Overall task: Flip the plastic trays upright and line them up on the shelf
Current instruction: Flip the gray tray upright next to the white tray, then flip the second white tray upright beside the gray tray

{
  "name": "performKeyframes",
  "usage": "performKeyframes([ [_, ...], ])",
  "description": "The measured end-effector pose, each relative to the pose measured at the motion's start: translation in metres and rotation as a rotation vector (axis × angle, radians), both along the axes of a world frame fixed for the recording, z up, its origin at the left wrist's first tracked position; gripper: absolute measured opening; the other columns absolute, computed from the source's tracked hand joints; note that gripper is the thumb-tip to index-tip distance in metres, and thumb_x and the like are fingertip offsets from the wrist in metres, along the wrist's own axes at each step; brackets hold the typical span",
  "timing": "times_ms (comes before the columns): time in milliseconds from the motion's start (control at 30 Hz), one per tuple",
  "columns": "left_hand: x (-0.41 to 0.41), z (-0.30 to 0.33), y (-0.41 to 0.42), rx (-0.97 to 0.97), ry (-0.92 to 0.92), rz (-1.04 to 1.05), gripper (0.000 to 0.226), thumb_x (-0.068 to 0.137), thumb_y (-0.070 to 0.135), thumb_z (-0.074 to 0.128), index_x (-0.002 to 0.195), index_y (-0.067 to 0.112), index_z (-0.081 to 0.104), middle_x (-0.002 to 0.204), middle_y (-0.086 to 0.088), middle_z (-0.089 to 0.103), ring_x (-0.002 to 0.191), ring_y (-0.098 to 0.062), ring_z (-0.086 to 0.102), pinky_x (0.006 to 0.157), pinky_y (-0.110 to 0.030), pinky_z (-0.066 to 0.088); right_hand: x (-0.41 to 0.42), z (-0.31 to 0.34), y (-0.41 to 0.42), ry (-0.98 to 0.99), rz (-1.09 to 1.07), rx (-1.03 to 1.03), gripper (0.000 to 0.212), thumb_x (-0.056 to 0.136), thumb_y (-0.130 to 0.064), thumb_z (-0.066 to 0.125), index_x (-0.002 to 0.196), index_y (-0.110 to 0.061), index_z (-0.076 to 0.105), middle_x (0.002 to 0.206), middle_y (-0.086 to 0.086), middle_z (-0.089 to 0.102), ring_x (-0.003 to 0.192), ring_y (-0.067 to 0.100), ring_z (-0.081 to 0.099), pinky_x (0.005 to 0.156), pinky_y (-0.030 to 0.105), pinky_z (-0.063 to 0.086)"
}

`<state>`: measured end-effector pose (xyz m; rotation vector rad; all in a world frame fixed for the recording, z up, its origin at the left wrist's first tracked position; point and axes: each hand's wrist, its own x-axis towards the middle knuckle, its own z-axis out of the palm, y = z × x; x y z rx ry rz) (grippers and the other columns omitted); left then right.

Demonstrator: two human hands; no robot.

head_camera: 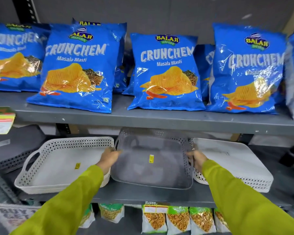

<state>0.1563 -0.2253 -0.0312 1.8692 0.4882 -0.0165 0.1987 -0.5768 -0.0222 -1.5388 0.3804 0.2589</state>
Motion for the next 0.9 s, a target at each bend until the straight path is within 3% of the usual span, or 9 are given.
performKeyframes([
  [67,-0.012,0.006,-0.008,0.101,0.045,0.007,0.030,0.076,0.023,0.063,0.100,0.005,0.064,0.108,-0.019,0.068,0.094,-0.034,0.063,0.083,-0.042,0.052,0.009,-0.016,-0.001,0.000,0.030,-0.140,0.044,0.078,-0.007,0.061,0.121,0.000,0.059,0.100,0.015,0.071,0.090,0.031,0.067,0.083,0.044,0.056],
  [167,-0.024,0.015,-0.025,0.085,0.036,0.092,0.048,0.084,0.017,0.059,0.127,-0.001,0.047,0.128,-0.023,0.056,0.113,-0.039,0.055,0.086,-0.036,0.046,-0.014,-0.001,0.014,-0.055,0.009,-0.228,0.060,0.082,0.000,0.063,0.137,-0.009,0.043,0.127,0.011,0.059,0.113,0.033,0.059,0.098,0.041,0.048],
  [233,-0.028,0.014,-0.035,0.110,0.048,0.135,0.052,0.085,0.019,0.059,0.130,-0.003,0.043,0.133,-0.025,0.051,0.118,-0.041,0.052,0.094,-0.039,0.046,-0.023,0.006,0.017,-0.089,0.001,-0.273,0.068,0.082,-0.001,0.067,0.141,-0.005,0.035,0.136,0.007,0.050,0.128,0.032,0.048,0.103,0.034,0.039],
  [300,-0.036,0.015,-0.046,0.138,0.062,0.169,0.054,0.085,0.018,0.058,0.131,-0.003,0.042,0.136,-0.026,0.045,0.119,-0.044,0.049,0.100,-0.043,0.044,-0.023,0.007,0.008,-0.136,-0.018,-0.321,0.076,0.081,0.000,0.069,0.145,-0.004,0.029,0.147,0.016,0.042,0.136,0.032,0.041,0.108,0.035,0.035],
  [433,-0.043,0.020,-0.079,0.347,-0.160,0.179,0.062,0.077,0.009,0.063,0.133,-0.007,0.041,0.136,-0.030,0.039,0.124,-0.047,0.041,0.109,-0.045,0.033,-0.032,0.019,-0.027,-0.279,-0.131,-0.412,0.061,0.080,0.001,0.069,0.136,-0.003,0.045,0.140,0.017,0.051,0.131,0.029,0.047,0.109,0.034,0.036],
  [567,-0.029,0.031,-0.146,0.386,-0.356,0.013,0.046,0.080,0.003,0.057,0.125,-0.002,0.052,0.131,-0.027,0.048,0.123,-0.041,0.046,0.106,-0.042,0.037,-0.035,0.024,-0.097,-0.288,-0.220,-0.619,0.057,0.080,-0.004,0.070,0.133,-0.001,0.049,0.139,0.018,0.052,0.129,0.032,0.049,0.108,0.035,0.036],
  [700,-0.005,0.030,-0.231,0.276,-0.309,-0.255,0.041,0.086,0.010,0.056,0.127,0.003,0.056,0.133,-0.021,0.056,0.123,-0.035,0.052,0.102,-0.038,0.041,-0.026,0.014,-0.183,-0.105,-0.284,-0.713,0.065,0.074,-0.010,0.073,0.134,-0.002,0.047,0.136,0.018,0.050,0.125,0.037,0.050,0.107,0.041,0.041],
  [833,0.018,0.017,-0.305,0.174,-0.256,-0.418,0.036,0.087,0.014,0.056,0.120,0.001,0.061,0.122,-0.011,0.065,0.110,-0.025,0.062,0.093,-0.036,0.046,-0.005,-0.008,-0.262,0.096,-0.261,-0.852,0.091,0.052,-0.036,0.076,0.132,-0.002,0.048,0.136,0.019,0.050,0.127,0.036,0.048,0.104,0.042,0.044],
  [900,0.030,0.010,-0.332,0.110,-0.202,-0.436,0.031,0.089,0.014,0.056,0.116,0.001,0.064,0.116,-0.015,0.068,0.104,-0.029,0.064,0.086,-0.039,0.049,-0.002,-0.010,-0.278,0.124,-0.264,-0.812,0.079,0.063,-0.031,0.080,0.130,0.000,0.050,0.134,0.019,0.053,0.124,0.035,0.051,0.101,0.041,0.043],
])
